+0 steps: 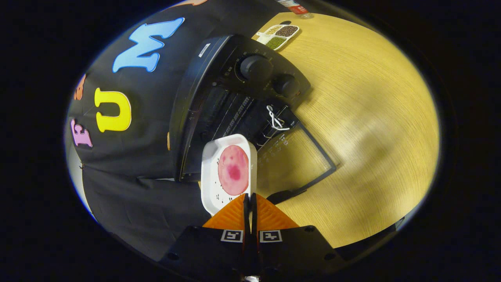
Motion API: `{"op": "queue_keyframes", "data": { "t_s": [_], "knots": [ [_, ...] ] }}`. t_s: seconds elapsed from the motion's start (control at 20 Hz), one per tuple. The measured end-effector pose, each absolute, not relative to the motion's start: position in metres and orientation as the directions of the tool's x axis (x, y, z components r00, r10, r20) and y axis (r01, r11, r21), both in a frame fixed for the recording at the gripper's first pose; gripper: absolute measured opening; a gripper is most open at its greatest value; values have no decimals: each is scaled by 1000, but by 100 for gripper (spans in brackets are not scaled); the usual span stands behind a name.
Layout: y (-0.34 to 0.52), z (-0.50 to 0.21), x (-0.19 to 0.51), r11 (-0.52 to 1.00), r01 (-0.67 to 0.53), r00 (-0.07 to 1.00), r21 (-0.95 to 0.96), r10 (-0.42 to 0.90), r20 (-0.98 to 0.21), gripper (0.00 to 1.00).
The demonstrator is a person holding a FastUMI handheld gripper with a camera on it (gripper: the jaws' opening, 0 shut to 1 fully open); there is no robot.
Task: Open the toaster oven, put the food inside, and close the toaster oven door.
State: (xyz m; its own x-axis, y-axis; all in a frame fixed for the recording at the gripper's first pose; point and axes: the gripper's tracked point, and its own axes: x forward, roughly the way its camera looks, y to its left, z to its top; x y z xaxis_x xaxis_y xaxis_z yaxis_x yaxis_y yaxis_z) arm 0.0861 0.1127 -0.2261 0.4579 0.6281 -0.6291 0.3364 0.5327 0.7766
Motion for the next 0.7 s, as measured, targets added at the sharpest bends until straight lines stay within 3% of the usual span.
{"op": "queue_keyframes", "data": {
  "t_s": [0.2, 0.7],
  "knots": [
    [125, -236, 106, 497, 385, 478, 778, 614, -629, 2],
    [131, -257, 169, 431, 428, 653, 794, 461, -602, 2]
  ]
}}
